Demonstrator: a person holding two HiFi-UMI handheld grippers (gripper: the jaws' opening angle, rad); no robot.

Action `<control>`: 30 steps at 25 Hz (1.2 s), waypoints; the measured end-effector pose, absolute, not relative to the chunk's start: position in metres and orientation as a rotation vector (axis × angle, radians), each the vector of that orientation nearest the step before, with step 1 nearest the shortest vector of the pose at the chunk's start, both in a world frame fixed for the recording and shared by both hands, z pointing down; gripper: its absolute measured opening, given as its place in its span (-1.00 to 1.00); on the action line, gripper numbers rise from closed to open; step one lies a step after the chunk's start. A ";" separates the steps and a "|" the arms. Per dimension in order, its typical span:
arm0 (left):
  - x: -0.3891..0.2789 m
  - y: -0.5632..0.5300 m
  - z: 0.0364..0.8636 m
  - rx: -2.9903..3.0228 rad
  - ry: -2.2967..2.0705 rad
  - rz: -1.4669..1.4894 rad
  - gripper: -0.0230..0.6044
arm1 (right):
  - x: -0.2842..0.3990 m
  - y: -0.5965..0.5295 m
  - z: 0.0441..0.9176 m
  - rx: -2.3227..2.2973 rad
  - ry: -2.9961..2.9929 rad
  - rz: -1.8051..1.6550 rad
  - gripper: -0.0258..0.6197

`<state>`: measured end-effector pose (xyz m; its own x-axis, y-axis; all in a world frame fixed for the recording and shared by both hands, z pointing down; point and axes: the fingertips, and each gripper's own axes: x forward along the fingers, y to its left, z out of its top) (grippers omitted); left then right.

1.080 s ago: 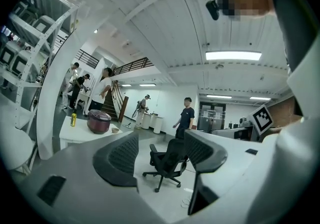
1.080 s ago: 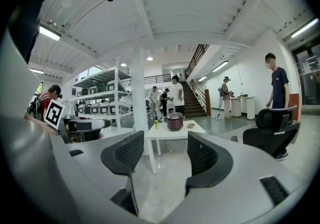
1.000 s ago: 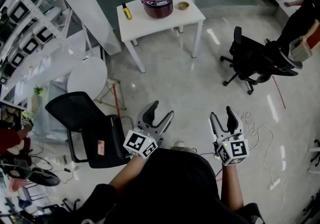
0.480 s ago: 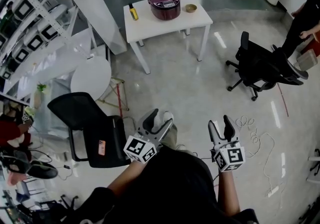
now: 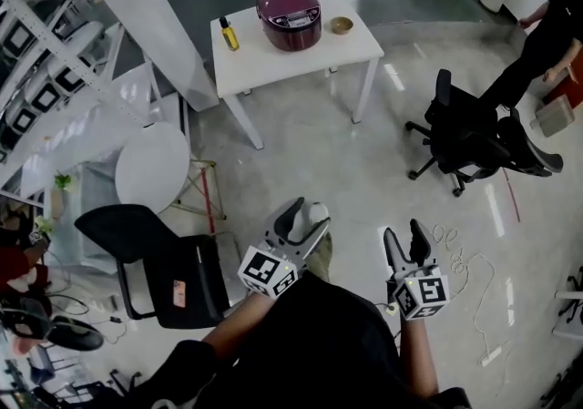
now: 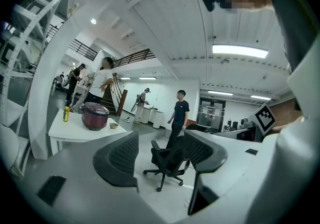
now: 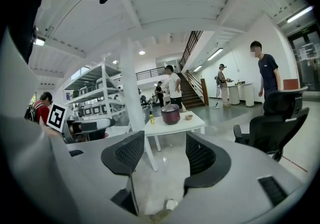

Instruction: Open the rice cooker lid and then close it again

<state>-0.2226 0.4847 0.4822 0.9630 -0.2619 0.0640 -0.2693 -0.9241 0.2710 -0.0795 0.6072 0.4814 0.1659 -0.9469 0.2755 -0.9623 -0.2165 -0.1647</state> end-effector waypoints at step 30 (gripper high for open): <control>-0.068 0.173 0.466 2.807 -0.427 0.002 -0.09 | 0.051 0.255 0.464 2.086 -2.104 0.477 -0.18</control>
